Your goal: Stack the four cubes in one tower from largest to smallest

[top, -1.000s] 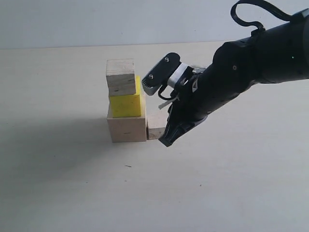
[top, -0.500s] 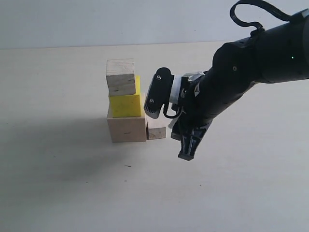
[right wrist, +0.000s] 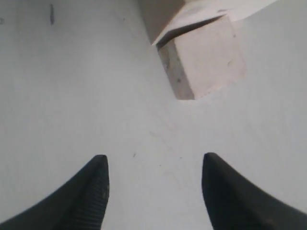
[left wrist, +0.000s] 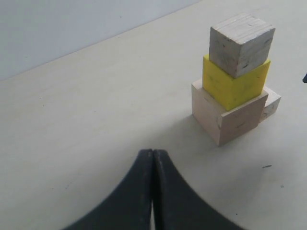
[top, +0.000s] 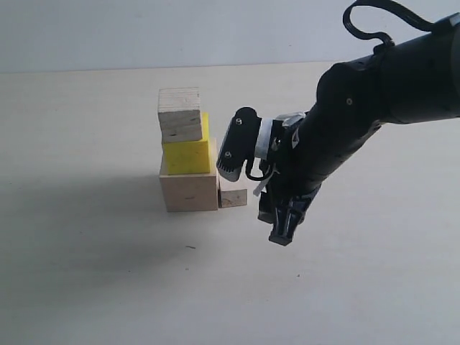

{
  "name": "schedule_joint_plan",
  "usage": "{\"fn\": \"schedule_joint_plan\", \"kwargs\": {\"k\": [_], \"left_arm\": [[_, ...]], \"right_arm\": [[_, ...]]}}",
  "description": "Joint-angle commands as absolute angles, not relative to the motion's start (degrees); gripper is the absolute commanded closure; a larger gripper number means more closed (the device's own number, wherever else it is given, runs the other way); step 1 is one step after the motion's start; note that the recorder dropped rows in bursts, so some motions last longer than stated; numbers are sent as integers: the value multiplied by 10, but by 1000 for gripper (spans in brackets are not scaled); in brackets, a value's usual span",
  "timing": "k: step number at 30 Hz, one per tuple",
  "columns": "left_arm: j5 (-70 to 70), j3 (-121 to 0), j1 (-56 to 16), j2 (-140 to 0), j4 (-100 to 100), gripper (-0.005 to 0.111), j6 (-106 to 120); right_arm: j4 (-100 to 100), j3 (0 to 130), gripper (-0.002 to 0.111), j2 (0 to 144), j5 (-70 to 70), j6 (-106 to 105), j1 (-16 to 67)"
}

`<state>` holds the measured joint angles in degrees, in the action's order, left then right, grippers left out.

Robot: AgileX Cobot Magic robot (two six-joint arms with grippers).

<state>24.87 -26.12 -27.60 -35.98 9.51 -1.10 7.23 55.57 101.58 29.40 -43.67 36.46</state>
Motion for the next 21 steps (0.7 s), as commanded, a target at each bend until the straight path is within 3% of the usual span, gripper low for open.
{"fn": "schedule_joint_plan", "kwargs": {"k": [1,6,10,16,21], "left_arm": [[238,-261,-274,-356,98,107,-13],[238,-261,-274,-356,98,107,-13],[238,-261,-274,-356,98,107,-13],[238,-261,-274,-356,98,107,-13],[238,-261,-274,-356,98,107,-13]], "right_arm": [[-11,560,50,1008,236,-333,362],[-47,571,20,1008,211,-279,362],[-76,571,11,1008,210,-286,362],[-129,571,15,1008,209,-375,359],[-109,571,28,1008,190,-414,341]]}}
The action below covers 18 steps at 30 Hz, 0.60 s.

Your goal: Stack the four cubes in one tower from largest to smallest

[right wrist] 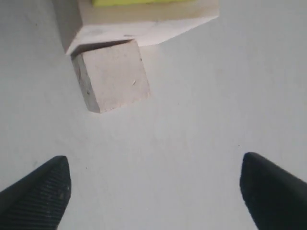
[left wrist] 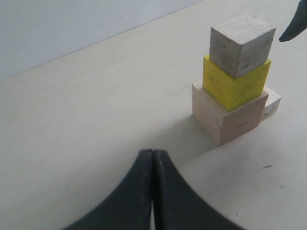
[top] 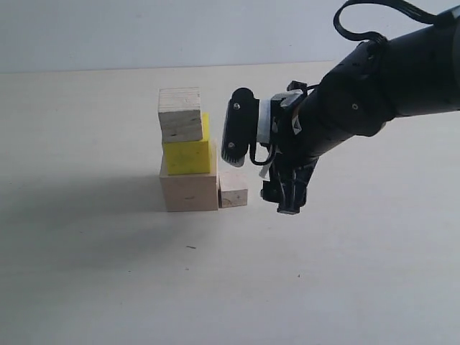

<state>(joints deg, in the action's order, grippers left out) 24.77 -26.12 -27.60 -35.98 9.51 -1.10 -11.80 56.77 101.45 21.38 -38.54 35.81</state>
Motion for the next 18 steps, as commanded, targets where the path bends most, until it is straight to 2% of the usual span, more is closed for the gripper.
{"fn": "schedule_joint_plan", "kwargs": {"k": [1,5,18], "left_arm": [[238,-261,-274,-356,98,107,-13],[238,-261,-274,-356,98,107,-13],[234,-261,-274,-356,98,107,-15]], "right_arm": [[-109,571,31,1008,183,-414,337],[-90,571,38,1008,171,-414,318],[-49,571,38,984,173,-405,313]]}}
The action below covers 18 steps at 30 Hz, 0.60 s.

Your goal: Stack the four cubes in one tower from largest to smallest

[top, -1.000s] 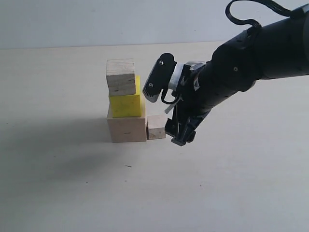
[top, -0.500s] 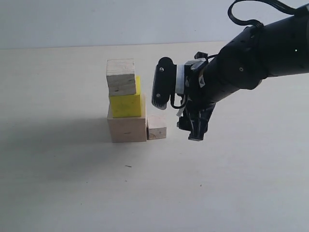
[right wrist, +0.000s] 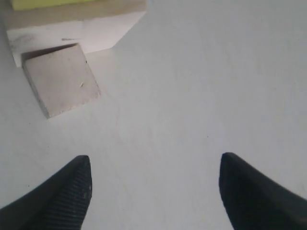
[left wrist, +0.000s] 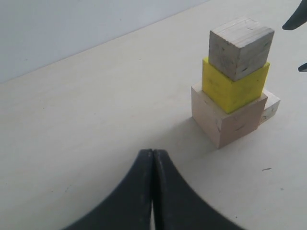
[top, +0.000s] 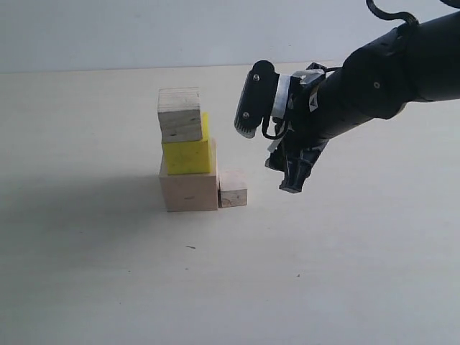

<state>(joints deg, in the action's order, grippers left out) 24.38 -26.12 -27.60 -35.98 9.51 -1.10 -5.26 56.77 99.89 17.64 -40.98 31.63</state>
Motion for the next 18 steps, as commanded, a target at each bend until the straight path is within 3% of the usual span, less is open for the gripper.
{"fn": "schedule_joint_plan", "kwargs": {"k": [1,6,13,18], "left_arm": [[234,-261,-274,-356,97,107,-15],[236,-261,-274,-356,97,107,-15],[236,-261,-274,-356,97,107,-15],[235,-262,-274,-356,96,107,-17]], "right_arm": [[-44,571,38,981,177,-405,313],[-33,571,37,980,178,-405,313],[-10,571,20,980,150,-405,313],[-5,571,19,980,146,-404,313]]}}
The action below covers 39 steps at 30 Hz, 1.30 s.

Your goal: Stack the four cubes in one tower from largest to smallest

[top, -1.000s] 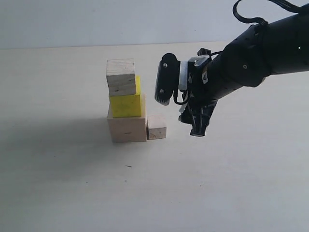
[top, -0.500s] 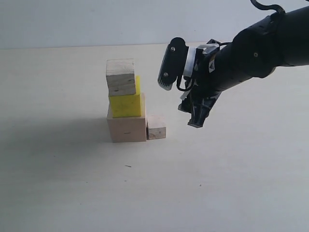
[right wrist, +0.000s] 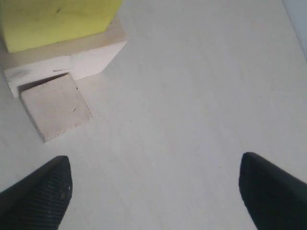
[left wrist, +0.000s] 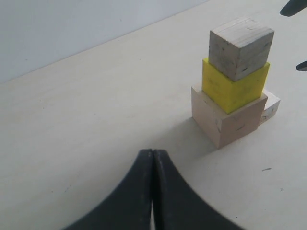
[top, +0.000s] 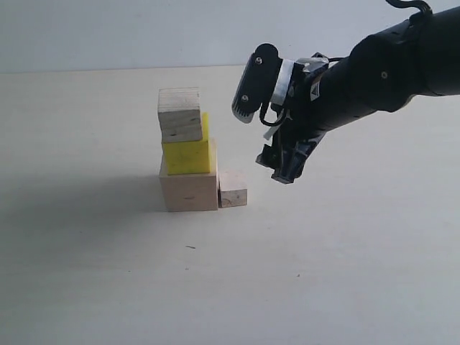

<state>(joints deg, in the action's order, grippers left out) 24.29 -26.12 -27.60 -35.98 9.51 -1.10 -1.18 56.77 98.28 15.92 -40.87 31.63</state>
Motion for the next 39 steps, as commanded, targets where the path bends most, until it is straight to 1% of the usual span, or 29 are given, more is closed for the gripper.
{"fn": "schedule_joint_plan", "kwargs": {"k": [1,4,7,8,10,17,20,24,30,36,39], "left_arm": [[235,-262,-274,-356,94,107,-17],[237,-266,-274,-356,88,107,-17],[237,-266,-274,-356,87,107,-17],[237,-266,-274,-356,86,107,-17],[237,-266,-274,-356,83,107,-17],[237,-266,-274,-356,82,107,-17],[238,-266,-274,-356,82,107,-17],[238,-266,-274,-356,82,107,-17],[238,-266,-274,-356,83,107,-17],[238,-266,-274,-356,83,107,-17],[237,-266,-274,-356,83,107,-17]], "right_arm": [[13,571,19,980,147,-392,313],[58,571,19,980,151,-328,313],[61,577,19,980,152,-341,313],[61,588,19,982,173,-353,313],[61,623,19,991,241,-390,312],[87,800,19,1077,587,-591,312],[123,853,19,1110,665,-663,312],[143,887,19,1146,676,-711,312],[146,891,19,1175,651,-757,308],[270,891,19,1180,636,-821,249],[297,891,19,1181,635,-838,242]]}}
